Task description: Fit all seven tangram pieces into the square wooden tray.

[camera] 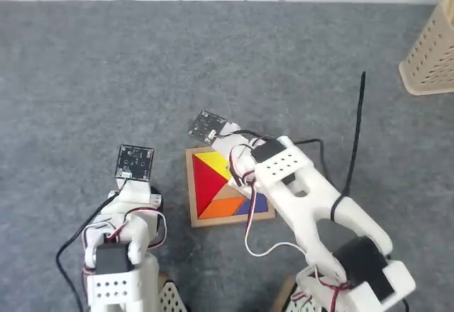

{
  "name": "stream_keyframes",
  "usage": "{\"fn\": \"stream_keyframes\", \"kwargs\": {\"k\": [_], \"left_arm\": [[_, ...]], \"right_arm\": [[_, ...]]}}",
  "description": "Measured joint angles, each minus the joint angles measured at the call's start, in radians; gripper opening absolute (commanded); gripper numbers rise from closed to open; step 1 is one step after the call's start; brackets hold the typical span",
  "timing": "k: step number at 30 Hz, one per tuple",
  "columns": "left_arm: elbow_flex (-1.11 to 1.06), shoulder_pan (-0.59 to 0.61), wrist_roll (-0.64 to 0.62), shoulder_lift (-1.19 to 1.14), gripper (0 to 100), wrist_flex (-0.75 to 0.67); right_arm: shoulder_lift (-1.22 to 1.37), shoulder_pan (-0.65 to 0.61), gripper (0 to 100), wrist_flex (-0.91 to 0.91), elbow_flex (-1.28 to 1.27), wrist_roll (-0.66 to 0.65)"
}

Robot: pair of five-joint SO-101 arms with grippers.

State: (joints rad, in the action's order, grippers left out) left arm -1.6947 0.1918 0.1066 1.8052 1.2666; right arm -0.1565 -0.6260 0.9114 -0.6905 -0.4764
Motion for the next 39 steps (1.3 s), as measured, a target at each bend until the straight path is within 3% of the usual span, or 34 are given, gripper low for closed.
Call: {"fn": "stream_keyframes", "kwargs": {"k": [5, 15, 24, 33, 39], "left_arm": [[0.000, 0.000, 0.000, 0.000, 7, 0.000], [0.000, 0.000, 0.000, 0.000, 7, 0.000], [0.000, 0.000, 0.000, 0.000, 7, 0.000], [0.000, 0.000, 0.000, 0.000, 7, 0.000], [0.000, 0.000, 0.000, 0.000, 7, 0.000]], "right_arm": [[0.057, 0.002, 0.5, -0.048, 0.000, 0.000], [0.193, 0.163, 0.6, -0.055, 0.112, 0.003], [0.264, 0.195, 0.6, -0.055, 0.198, 0.014], [0.226, 0.232, 0.6, -0.037, 0.212, 0.121], [0.150, 0.169, 0.6, -0.037, 0.213, 0.215]]}}
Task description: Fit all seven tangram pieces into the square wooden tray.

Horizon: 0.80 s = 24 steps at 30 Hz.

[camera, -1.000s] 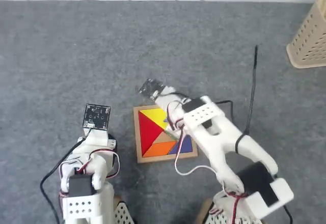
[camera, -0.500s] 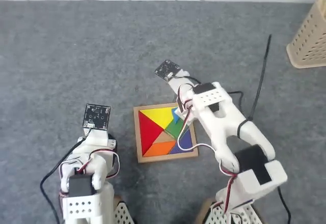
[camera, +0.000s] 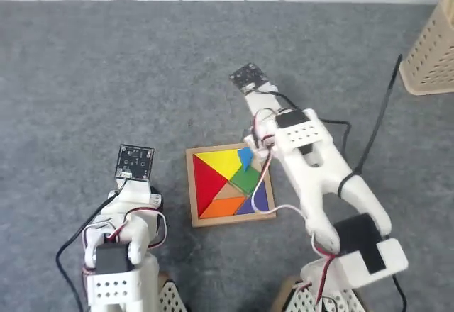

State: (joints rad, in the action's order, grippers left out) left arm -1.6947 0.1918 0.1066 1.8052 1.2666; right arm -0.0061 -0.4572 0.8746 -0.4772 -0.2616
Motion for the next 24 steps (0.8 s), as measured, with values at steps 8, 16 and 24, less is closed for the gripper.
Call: {"fn": "stream_keyframes", "kwargs": {"k": [8, 16, 24], "left_arm": [[0.000, 0.000, 0.000, 0.000, 7, 0.000], [0.000, 0.000, 0.000, 0.000, 7, 0.000], [0.000, 0.000, 0.000, 0.000, 7, 0.000]], "right_arm": [[0.025, -0.132, 0.6, -0.049, 0.029, 0.005], [0.133, -0.121, 0.6, -0.084, 0.029, 0.005], [0.135, -0.081, 0.6, -0.084, 0.029, 0.005]]}}
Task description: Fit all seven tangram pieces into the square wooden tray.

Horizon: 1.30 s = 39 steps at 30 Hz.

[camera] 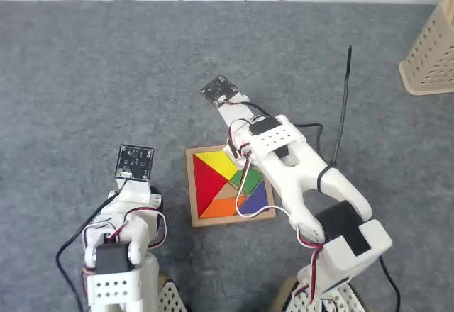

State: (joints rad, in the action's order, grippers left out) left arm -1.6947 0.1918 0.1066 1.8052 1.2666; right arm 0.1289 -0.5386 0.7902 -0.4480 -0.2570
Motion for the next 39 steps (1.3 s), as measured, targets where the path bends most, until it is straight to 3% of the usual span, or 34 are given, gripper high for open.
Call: {"fn": "stream_keyframes", "kwargs": {"k": [14, 22, 39], "left_arm": [[0.000, 0.000, 0.000, 0.000, 7, 0.000], [0.000, 0.000, 0.000, 0.000, 7, 0.000], [0.000, 0.000, 0.000, 0.000, 7, 0.000]], "right_arm": [[-0.158, 0.017, 0.6, -0.038, -0.075, 0.008], [-0.160, 0.180, 0.6, -0.043, -0.080, 0.129], [0.018, 0.080, 0.6, -0.025, 0.005, 0.104]]}}
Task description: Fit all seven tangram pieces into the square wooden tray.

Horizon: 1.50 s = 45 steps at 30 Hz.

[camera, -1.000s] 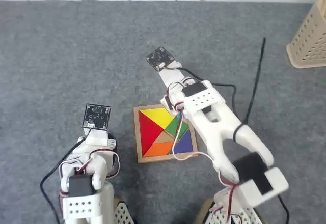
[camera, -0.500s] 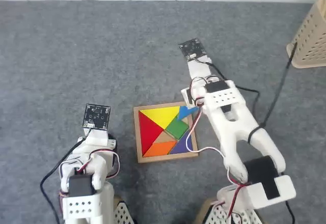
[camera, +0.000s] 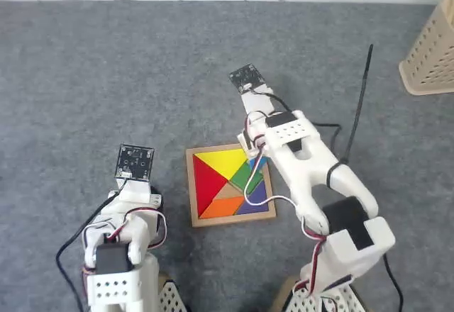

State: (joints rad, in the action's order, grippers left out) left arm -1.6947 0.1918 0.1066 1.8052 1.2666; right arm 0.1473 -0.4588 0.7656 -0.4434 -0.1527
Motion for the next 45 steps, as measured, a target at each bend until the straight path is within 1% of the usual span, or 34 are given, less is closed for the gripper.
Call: {"fn": "stream_keyframes", "kwargs": {"k": [4, 7, 12, 16, 19, 21, 26, 33, 42, 45], "left_arm": [[0.000, 0.000, 0.000, 0.000, 7, 0.000], [0.000, 0.000, 0.000, 0.000, 7, 0.000], [0.000, 0.000, 0.000, 0.000, 7, 0.000], [0.000, 0.000, 0.000, 0.000, 7, 0.000], [0.000, 0.000, 0.000, 0.000, 7, 0.000], [0.000, 0.000, 0.000, 0.000, 7, 0.000], [0.000, 0.000, 0.000, 0.000, 7, 0.000], [0.000, 0.000, 0.000, 0.000, 7, 0.000], [0.000, 0.000, 0.000, 0.000, 7, 0.000], [0.000, 0.000, 0.000, 0.000, 7, 0.000]], "right_arm": [[0.000, -0.052, 0.6, 0.000, 0.000, -0.043], [-0.002, -0.048, 0.6, 0.000, 0.000, -0.048], [-0.147, -0.040, 0.6, 0.041, -0.003, -0.048], [-0.288, 0.000, 0.6, 0.054, -0.103, -0.049], [-0.341, 0.002, 0.6, 0.017, -0.221, -0.049], [-0.350, 0.009, 0.6, 0.000, -0.269, -0.037], [-0.354, 0.014, 0.6, -0.009, -0.279, -0.020], [-0.354, 0.089, 0.6, 0.020, -0.279, -0.017], [-0.353, 0.091, 0.6, 0.028, -0.279, -0.017], [-0.307, 0.091, 0.6, 0.032, -0.272, -0.017]]}}
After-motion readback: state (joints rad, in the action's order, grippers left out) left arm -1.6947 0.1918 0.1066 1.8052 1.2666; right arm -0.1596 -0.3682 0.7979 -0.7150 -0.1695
